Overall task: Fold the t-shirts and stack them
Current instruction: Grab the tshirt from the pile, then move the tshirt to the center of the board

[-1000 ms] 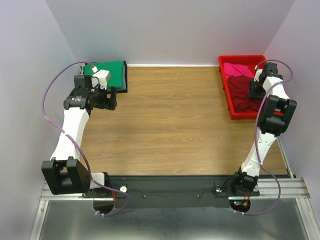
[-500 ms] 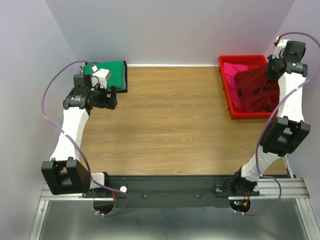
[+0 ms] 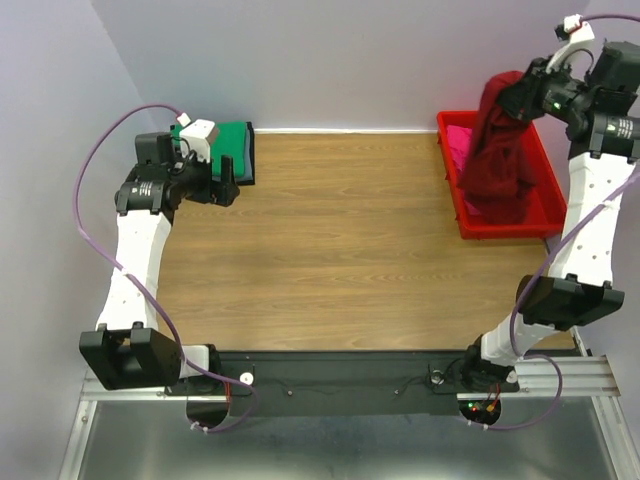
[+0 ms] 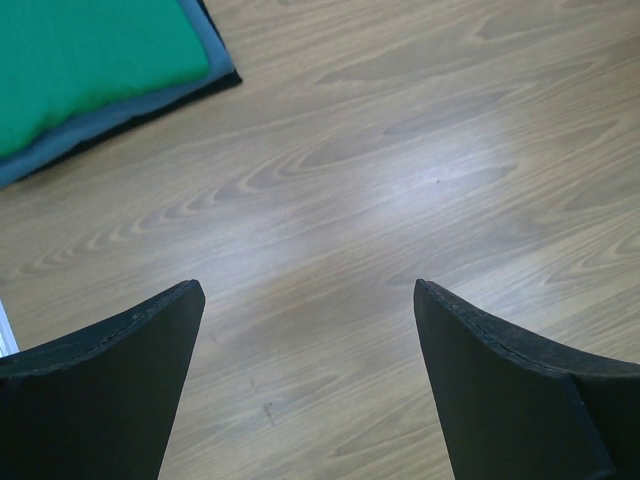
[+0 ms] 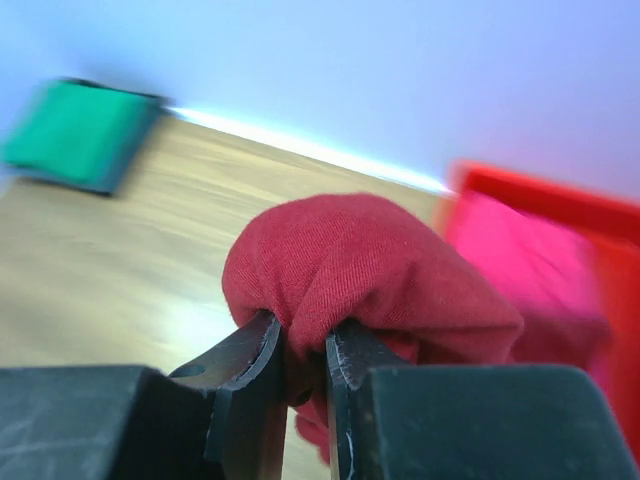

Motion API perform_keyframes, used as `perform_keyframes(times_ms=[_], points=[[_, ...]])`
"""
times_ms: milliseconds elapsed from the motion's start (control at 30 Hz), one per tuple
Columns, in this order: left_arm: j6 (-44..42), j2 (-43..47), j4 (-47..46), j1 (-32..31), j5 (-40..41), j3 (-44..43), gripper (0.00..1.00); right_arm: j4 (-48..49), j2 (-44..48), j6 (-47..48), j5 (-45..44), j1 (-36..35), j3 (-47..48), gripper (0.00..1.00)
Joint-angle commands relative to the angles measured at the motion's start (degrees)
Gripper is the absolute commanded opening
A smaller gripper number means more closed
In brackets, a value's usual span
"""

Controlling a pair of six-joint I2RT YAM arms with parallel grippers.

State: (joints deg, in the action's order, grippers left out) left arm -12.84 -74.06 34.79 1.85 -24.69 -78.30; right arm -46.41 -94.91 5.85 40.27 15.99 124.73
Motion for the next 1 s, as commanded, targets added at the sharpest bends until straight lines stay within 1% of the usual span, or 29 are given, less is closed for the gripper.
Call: perform_keyframes(times_ms=[0,33,100,200,267,300,333,367,433,500,533,567,600,667,700,767,800,833,867,900,933,967], points=[[1.1,2.1,-0.1,-0.2,-3.3,-3.0,0.99,12.3,5.7,-9.7,12.2,-7.0,-0.7,0.01],[1.2,2.2,0.0,-0.2,-3.6,-3.1,0.99,14.2,6.3,-12.1,12.3,-10.6,-2.4,0.01],[1.2,2.3,0.0,-0.2,-4.0,-3.8,0.99,18.9,7.5,-16.4,12.5,-15.1,-4.0,0.01],[1.7,2.9,-0.6,0.1,-4.6,-4.2,0.99,25.6,7.3,-21.6,13.3,-17.7,-5.4,0.01],[2.0,3.3,-1.5,0.4,-5.6,-4.2,0.99,29.4,6.4,-26.7,14.5,-19.1,-4.0,0.01],[2.2,3.6,-1.9,0.8,-6.1,-4.4,0.99,31.5,5.4,-31.8,15.4,-19.2,-3.7,0.01],[2.6,3.7,-2.2,1.0,-6.9,-4.5,0.99,34.1,5.2,-34.5,16.1,-19.4,-3.6,0.01],[2.8,3.7,-2.9,1.1,-7.1,-4.7,0.99,39.2,4.7,-37.0,16.7,-19.6,-3.4,0.01],[3.4,3.6,-3.8,1.6,-8.4,-5.5,0.99,44.6,3.7,-43.0,17.4,-20.6,-1.0,0.00],[4.2,3.6,-4.7,2.3,-9.3,-5.8,0.99,45.9,3.0,-45.2,17.5,-22.0,-0.3,0.01],[5.1,3.7,-6.0,3.0,-10.3,-5.9,0.99,47.9,2.2,-46.4,17.4,-23.8,-0.4,0.01],[5.4,3.8,-6.6,3.3,-10.7,-5.8,0.99,48.0,1.8,-46.1,17.4,-24.9,-1.1,0.01],[5.7,3.9,-7.4,3.6,-11.3,-5.8,0.99,48.0,1.6,-45.3,17.2,-26.7,-3.8,0.01],[5.5,3.9,-7.4,3.7,-11.6,-5.9,0.99,47.9,1.4,-45.0,18.5,-27.6,-9.1,0.01],[5.1,3.8,-7.0,3.7,-11.7,-5.6,0.99,47.9,1.3,-44.6,20.5,-27.7,-16.0,0.02],[3.7,4.1,-6.3,3.8,-12.2,-4.8,0.99,46.6,3.0,-40.3,21.7,-27.5,-23.9,0.04],[2.0,4.8,-6.3,3.7,-12.1,-3.3,0.99,43.5,3.9,-36.7,22.0,-27.4,-28.7,0.10],[0.6,5.2,-6.2,3.8,-12.2,-2.2,0.99,40.3,5.3,-27.4,19.2,-27.4,-32.8,0.13],[-1.9,6.0,-5.8,3.7,-12.1,-1.2,0.99,34.4,7.6,-23.5,16.3,-27.4,-40.9,0.15],[-3.8,6.4,-5.4,3.6,-12.0,0.1,0.99,32.1,8.7,-20.1,13.5,-27.4,-44.4,0.20],[-5.2,6.8,-5.0,3.5,-11.4,2.7,0.99,29.5,9.3,-13.3,6.7,-27.4,-47.0,0.24],[-6.3,7.4,-4.9,3.6,-10.9,4.2,0.99,25.7,10.1,-10.9,3.0,-27.4,-51.8,0.29]])
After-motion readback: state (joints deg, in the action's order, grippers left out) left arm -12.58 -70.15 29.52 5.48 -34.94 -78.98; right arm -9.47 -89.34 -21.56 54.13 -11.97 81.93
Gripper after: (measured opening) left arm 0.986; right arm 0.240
